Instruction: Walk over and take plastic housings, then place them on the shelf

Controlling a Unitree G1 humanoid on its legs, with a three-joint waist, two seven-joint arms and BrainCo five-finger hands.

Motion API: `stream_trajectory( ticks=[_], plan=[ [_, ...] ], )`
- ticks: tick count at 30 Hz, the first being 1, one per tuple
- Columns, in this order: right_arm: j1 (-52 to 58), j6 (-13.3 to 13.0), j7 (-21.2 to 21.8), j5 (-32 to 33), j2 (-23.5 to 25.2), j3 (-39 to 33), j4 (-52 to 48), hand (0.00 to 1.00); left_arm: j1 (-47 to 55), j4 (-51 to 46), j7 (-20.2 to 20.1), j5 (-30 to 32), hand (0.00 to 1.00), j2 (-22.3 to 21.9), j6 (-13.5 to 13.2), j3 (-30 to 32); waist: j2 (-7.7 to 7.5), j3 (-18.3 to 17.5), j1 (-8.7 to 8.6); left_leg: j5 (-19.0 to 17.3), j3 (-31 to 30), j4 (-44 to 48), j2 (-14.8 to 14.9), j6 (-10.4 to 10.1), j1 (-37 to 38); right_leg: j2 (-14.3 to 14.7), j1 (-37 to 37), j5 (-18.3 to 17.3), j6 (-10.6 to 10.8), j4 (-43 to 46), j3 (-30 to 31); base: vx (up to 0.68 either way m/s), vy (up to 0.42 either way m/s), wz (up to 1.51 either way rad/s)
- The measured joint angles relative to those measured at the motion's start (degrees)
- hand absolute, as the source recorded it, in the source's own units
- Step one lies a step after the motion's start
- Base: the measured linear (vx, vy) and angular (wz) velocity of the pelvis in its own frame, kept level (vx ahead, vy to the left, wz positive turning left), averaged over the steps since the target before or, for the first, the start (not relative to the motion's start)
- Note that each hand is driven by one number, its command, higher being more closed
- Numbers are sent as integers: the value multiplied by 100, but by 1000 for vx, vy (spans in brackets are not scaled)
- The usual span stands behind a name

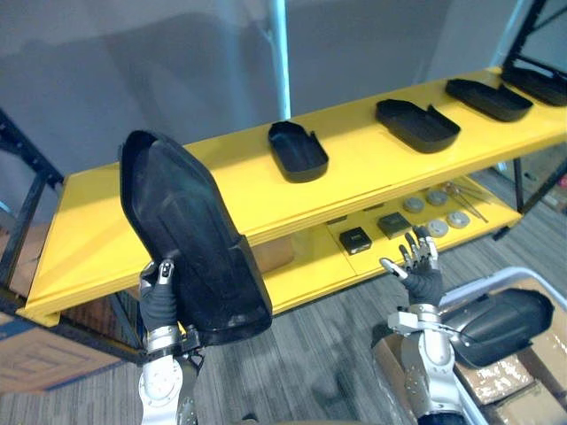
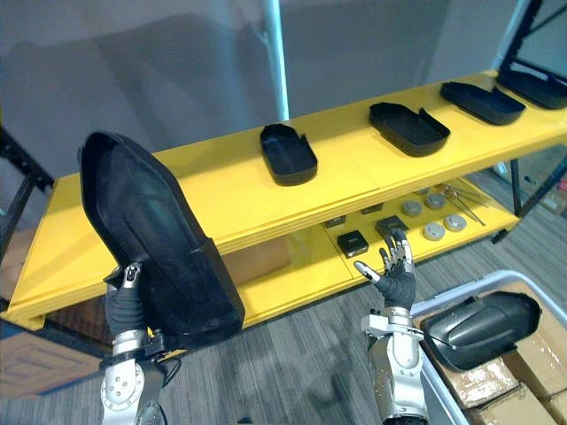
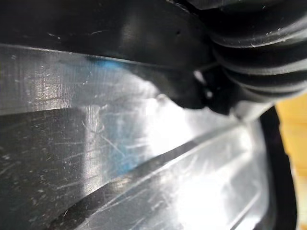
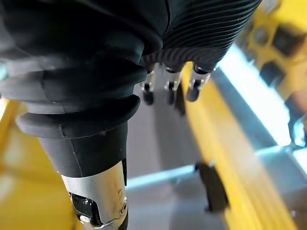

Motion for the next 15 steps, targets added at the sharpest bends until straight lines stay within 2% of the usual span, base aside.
stream_trajectory(
  ticks=[1,2,3,4,5,6,7,8,9,11,13,15],
  plan=[
    [-118,-132,8,-201,168,15,-71,0,-221,-30,27,-2,100,284,-22,131,-548,-36,19,-130,100,252,-213,74,-266,270,-29,-614,-119,-824,333,-32,-72,136],
    [-225,-182,17,-291,211,-13,-143,0,-405,17,35,0,100,369,-50,222,-738,104,-45,-248,311,1141,-367,239,-555,211,29,-467,253,-913,623,12,-49,140],
    [-287,-240,32,-376,88,-91,-230,0,-535,91,33,23,100,332,-17,168,-611,289,-159,-768,663,2116,-292,310,-771,207,214,-290,529,-719,358,104,50,112],
    [-350,-294,70,-381,-41,-100,-183,0,-476,91,60,100,100,285,-15,149,-479,450,-63,-867,639,2076,-235,110,-597,259,225,-260,612,-331,414,86,97,87],
    [-330,-303,139,-383,-42,-57,-193,0,-365,78,183,120,100,227,-12,137,-378,463,29,-796,574,1895,-201,110,-456,307,95,-195,514,81,498,58,92,48],
    [-330,-336,198,-390,-62,27,-222,0,-318,58,306,117,100,160,-11,115,-287,479,30,-708,418,1720,-115,111,-322,389,41,-232,345,320,540,26,38,71],
    [-366,-354,251,-434,-100,180,-265,0,-312,-25,440,68,100,47,-10,98,-245,425,41,-623,221,1572,-66,91,-291,590,103,-353,183,-96,612,49,-7,79],
    [-415,-363,253,-509,-121,266,-291,0,-315,-107,484,-3,100,34,-11,133,-354,359,73,-600,158,1525,-74,65,-302,649,104,-288,148,-378,594,95,-56,89],
    [-531,-387,253,-684,-135,404,-360,0,-306,-249,495,-227,100,44,-26,186,-540,280,101,-586,-28,1530,-194,30,-414,695,69,41,220,-742,511,94,-79,72],
    [-623,-398,145,-883,-256,439,-492,0,-228,-266,325,-377,100,-98,-25,144,-606,206,132,-528,-285,1444,-196,-78,-444,724,243,25,279,-834,288,154,-118,77],
    [-757,-389,-32,-945,-439,417,-567,0,0,-334,70,-360,100,-158,-25,3,-507,198,221,-475,-372,1341,-107,-154,-441,842,290,12,258,-905,236,144,-111,32],
    [-784,-318,-140,-888,-528,277,-606,0,58,-406,-73,-361,100,-187,-26,-95,-401,226,197,-483,-333,1506,-44,-149,-500,899,328,-7,227,-903,244,45,-62,4]
  ],
)
